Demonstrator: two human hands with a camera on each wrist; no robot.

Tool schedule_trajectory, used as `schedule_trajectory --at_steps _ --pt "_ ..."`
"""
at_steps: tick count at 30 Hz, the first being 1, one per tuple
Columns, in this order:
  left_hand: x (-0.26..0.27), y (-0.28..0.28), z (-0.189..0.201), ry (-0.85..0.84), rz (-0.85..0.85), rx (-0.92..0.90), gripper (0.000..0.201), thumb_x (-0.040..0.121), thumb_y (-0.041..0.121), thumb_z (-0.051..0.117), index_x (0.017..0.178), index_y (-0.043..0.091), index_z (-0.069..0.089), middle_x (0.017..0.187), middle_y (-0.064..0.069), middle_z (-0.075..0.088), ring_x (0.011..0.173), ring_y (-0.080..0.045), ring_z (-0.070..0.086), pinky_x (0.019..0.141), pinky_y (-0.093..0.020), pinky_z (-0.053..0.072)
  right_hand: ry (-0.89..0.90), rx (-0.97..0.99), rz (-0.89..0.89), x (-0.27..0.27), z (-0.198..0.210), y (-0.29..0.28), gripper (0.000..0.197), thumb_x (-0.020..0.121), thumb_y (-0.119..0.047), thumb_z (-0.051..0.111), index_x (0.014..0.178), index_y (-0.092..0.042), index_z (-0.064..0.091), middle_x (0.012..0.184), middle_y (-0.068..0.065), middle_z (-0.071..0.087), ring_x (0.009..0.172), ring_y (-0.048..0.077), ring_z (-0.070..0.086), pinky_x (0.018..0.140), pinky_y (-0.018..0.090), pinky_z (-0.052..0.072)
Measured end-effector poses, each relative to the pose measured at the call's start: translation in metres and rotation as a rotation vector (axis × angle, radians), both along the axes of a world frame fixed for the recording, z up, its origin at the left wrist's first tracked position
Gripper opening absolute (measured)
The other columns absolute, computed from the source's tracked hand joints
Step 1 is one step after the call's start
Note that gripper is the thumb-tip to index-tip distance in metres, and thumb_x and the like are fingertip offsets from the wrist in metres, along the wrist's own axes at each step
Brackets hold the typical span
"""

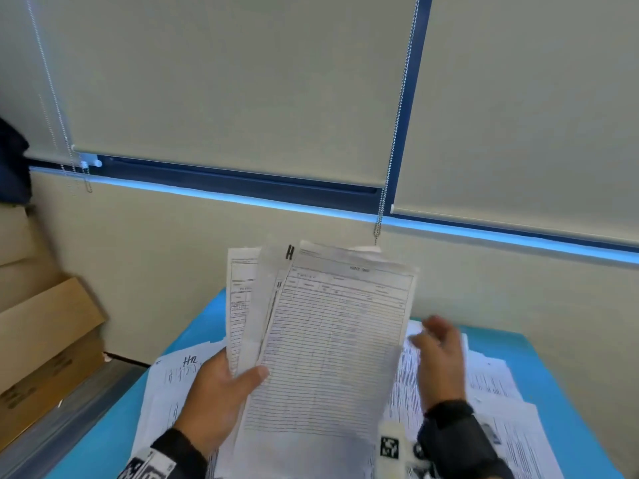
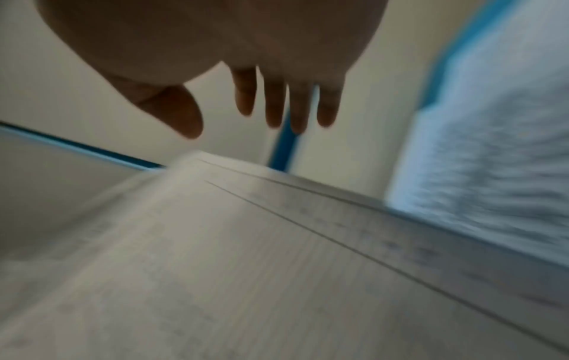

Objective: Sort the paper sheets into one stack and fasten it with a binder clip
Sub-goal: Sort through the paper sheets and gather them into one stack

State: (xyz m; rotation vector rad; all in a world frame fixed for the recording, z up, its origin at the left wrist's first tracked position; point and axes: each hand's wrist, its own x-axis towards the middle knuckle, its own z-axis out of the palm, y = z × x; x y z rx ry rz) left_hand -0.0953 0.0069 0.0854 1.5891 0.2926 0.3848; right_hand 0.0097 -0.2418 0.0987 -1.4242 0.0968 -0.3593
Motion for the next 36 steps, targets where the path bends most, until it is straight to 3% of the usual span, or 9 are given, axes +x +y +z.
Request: schedule_trajectory --at_steps 4,7,11,18,21,25,28,33,36 --pt "-0.001 0.005 -0.008 0.054 0.030 -0.037 0.027 0.091 -0.004 0.057 0.097 0.018 0.072 0.090 0.005 0.078 0.095 -0.025 0.069 0.081 -0.038 0.051 0.195 -0.040 0.403 -0.013 -0.039 0.022 0.028 0.078 -0.002 0.062 0.103 -0.012 0.067 0.103 0.008 0.075 0.096 0.027 0.069 0.082 0.041 0.055" --pt "0.000 0.000 -0.005 0.034 0.113 -0.034 0.035 0.089 -0.010 0.052 0.085 0.020 0.068 0.082 0.004 0.074 0.091 -0.025 0.066 0.076 -0.033 0.048 0.081 -0.155 0.366 -0.013 -0.031 0.035 0.021 0.082 0.005 0.063 0.093 -0.010 0.073 0.089 0.001 0.078 0.087 0.023 0.073 0.069 0.030 0.058" --pt "0.003 -0.005 0.007 -0.052 0.154 -0.059 0.037 0.088 -0.013 0.050 0.088 0.021 0.066 0.082 0.005 0.074 0.089 -0.016 0.064 0.069 -0.027 0.046 -0.112 -0.138 0.406 -0.015 0.003 0.050 0.021 0.083 0.004 0.067 0.097 -0.010 0.072 0.089 -0.002 0.077 0.081 0.012 0.073 0.064 0.019 0.055" --pt "0.004 0.004 0.016 -0.129 0.085 -0.080 0.039 0.085 -0.010 0.058 0.102 0.024 0.065 0.094 0.008 0.076 0.090 -0.017 0.070 0.078 -0.035 0.050 -0.266 -0.015 0.421 -0.013 0.009 0.051 0.040 0.068 -0.004 0.065 0.107 -0.009 0.064 0.099 0.011 0.073 0.093 0.027 0.070 0.080 0.036 0.057" --pt "0.006 0.002 0.017 -0.104 0.093 -0.065 0.027 0.085 -0.002 0.065 0.098 0.022 0.067 0.090 0.009 0.076 0.094 -0.022 0.068 0.078 -0.037 0.051 -0.285 -0.102 0.433 -0.015 0.007 0.056 0.031 0.072 -0.007 0.062 0.099 -0.020 0.068 0.094 0.004 0.074 0.089 0.020 0.070 0.074 0.030 0.055" --pt "0.007 -0.001 0.025 -0.112 0.098 -0.048 0.024 0.092 0.001 0.058 0.098 0.022 0.068 0.089 0.014 0.075 0.089 -0.013 0.068 0.075 -0.033 0.052 -0.352 -0.091 0.397 -0.018 0.013 0.059 0.022 0.081 0.001 0.063 0.093 -0.016 0.070 0.089 0.004 0.074 0.084 0.016 0.069 0.070 0.026 0.055" --pt "0.009 0.008 0.015 -0.067 0.095 -0.098 0.024 0.090 0.000 0.060 0.100 0.019 0.069 0.092 0.008 0.077 0.090 -0.013 0.069 0.076 -0.034 0.052 -0.326 -0.043 0.398 -0.016 0.009 0.056 0.022 0.068 -0.005 0.057 0.088 -0.007 0.067 0.081 0.010 0.070 0.075 0.017 0.066 0.064 0.029 0.053" --pt "0.012 0.015 -0.024 0.145 -0.020 -0.065 0.020 0.089 0.006 0.065 0.103 0.021 0.071 0.097 0.006 0.077 0.104 -0.023 0.067 0.099 -0.046 0.049 -0.104 -0.101 0.494 -0.012 -0.020 0.053 0.029 0.062 -0.006 0.051 0.082 -0.014 0.071 0.083 0.009 0.073 0.080 0.024 0.070 0.063 0.031 0.058" --pt "0.021 0.018 -0.038 0.133 0.012 -0.024 0.012 0.092 0.013 0.064 0.096 0.020 0.072 0.094 0.006 0.077 0.098 -0.020 0.069 0.094 -0.041 0.051 -0.069 -0.106 0.519 -0.006 -0.025 0.051 0.028 0.063 -0.007 0.052 0.085 -0.009 0.070 0.084 0.009 0.073 0.082 0.023 0.070 0.068 0.032 0.058"
